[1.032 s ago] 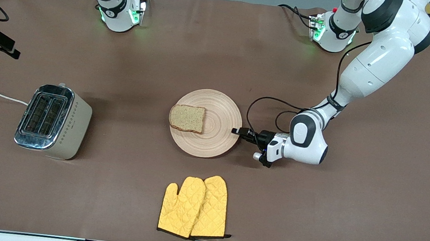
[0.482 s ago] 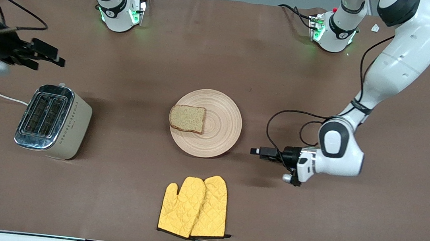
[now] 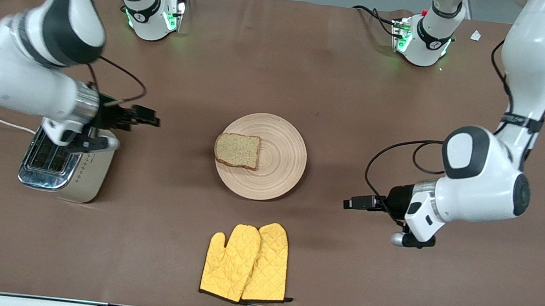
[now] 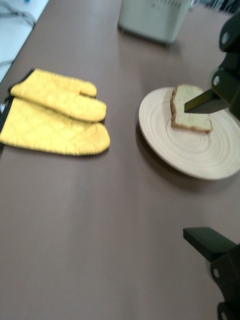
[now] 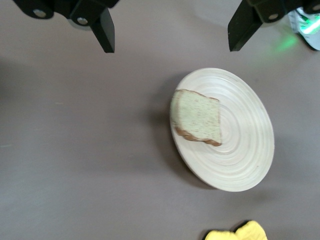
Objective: Move plate and put bread in toaster
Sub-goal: 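Release the plate with the left gripper while the right gripper reaches the bread, then grasp the bread slice with the right gripper while the left gripper withdraws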
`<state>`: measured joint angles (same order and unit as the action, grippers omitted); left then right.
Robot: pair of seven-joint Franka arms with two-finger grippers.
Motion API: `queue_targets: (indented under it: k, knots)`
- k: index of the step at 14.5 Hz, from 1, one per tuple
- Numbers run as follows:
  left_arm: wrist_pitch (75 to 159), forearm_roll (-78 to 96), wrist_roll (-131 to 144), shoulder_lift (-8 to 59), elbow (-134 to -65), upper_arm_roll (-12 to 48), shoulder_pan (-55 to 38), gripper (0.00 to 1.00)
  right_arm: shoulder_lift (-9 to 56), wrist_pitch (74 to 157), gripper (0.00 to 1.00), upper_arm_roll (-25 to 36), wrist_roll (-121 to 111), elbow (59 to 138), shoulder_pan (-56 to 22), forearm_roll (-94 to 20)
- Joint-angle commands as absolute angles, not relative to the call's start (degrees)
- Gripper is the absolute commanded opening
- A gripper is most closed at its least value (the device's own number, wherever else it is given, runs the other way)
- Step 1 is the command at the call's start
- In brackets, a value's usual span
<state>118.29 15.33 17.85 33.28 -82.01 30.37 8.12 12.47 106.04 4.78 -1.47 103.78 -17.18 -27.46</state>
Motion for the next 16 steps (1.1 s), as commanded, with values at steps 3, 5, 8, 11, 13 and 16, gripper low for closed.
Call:
queue_targets:
  k: [3,5,8,11,13,16]
  knots:
    - [105.59,1.51,23.73,25.85,-80.96,30.59,9.23,1.00,16.69,120.27,1.00,5.36,0.09,112.73,-24.68,-32.95]
    - [100.57,-3.05,23.64,22.96,-79.72,30.41,9.32,1.00,19.76,125.84,1.00,5.36,0.09,115.22,-27.15,-37.86]
    - [97.84,-5.19,23.03,16.37,-80.85,27.53,8.27,1.00,23.02,129.45,1.00,5.36,0.09,115.40,-28.74,-41.13]
    - [93.71,-4.39,18.92,11.61,-81.12,18.92,2.22,1.00,25.22,131.83,0.98,5.36,0.18,115.75,-29.96,-43.23]
    - [91.07,-3.96,14.96,9.24,-81.21,14.00,-1.39,1.00,26.62,134.63,0.94,5.36,0.17,116.19,-31.72,-46.22]
    - [88.16,-1.77,11.53,5.64,-82.26,8.10,-5.35,1.00,26.98,134.48,0.85,5.36,0.09,116.19,-31.99,-47.81]
